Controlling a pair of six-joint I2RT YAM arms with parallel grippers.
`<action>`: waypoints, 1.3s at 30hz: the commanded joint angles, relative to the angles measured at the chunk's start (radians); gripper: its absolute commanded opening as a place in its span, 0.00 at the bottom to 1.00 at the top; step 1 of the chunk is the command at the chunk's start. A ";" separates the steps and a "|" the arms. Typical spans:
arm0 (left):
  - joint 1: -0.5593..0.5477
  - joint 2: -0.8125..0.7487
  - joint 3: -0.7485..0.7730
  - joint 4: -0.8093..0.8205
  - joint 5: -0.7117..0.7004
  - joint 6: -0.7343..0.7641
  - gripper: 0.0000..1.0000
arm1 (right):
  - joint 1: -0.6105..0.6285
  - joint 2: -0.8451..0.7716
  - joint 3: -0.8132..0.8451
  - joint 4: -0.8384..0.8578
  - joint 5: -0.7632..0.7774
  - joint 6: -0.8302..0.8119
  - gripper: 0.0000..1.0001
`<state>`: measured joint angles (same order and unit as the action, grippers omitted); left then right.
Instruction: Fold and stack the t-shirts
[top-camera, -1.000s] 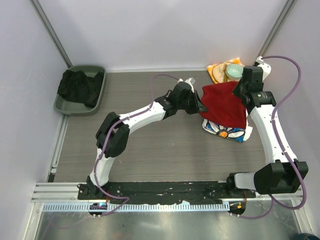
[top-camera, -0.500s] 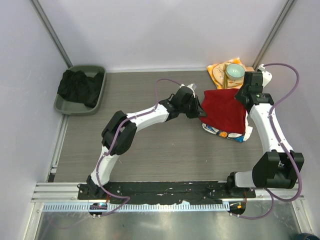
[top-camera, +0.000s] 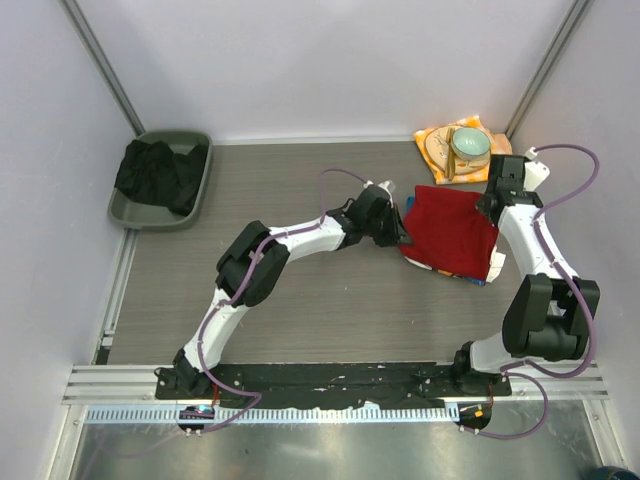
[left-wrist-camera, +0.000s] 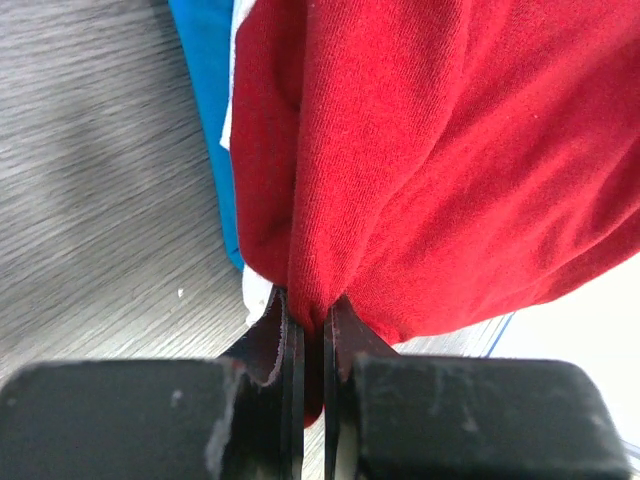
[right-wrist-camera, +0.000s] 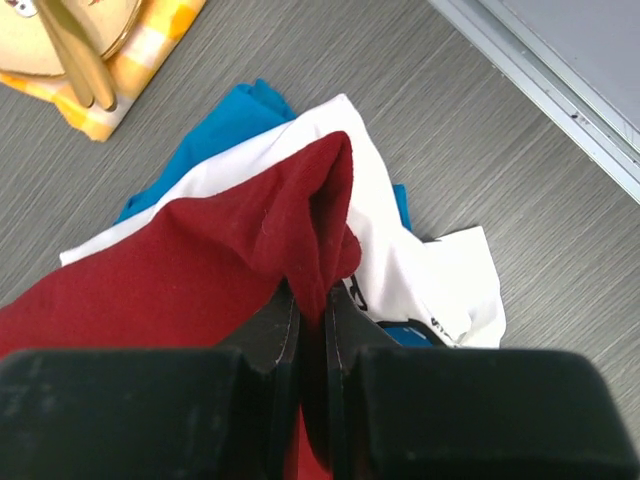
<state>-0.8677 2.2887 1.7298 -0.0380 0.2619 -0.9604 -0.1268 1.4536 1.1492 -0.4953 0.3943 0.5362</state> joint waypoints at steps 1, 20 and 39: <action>-0.010 0.018 0.031 0.064 0.007 0.011 0.00 | -0.033 0.013 0.017 0.064 0.081 0.056 0.01; -0.008 -0.132 -0.144 0.144 0.002 0.018 1.00 | -0.031 0.033 0.095 -0.003 0.163 0.100 0.98; 0.075 -0.212 0.128 -0.215 -0.023 0.180 1.00 | 0.082 -0.211 -0.071 0.040 -0.308 0.073 1.00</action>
<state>-0.8261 2.0121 1.7145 -0.1654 0.2047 -0.8268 -0.0578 1.2694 1.1435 -0.4858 0.1795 0.6083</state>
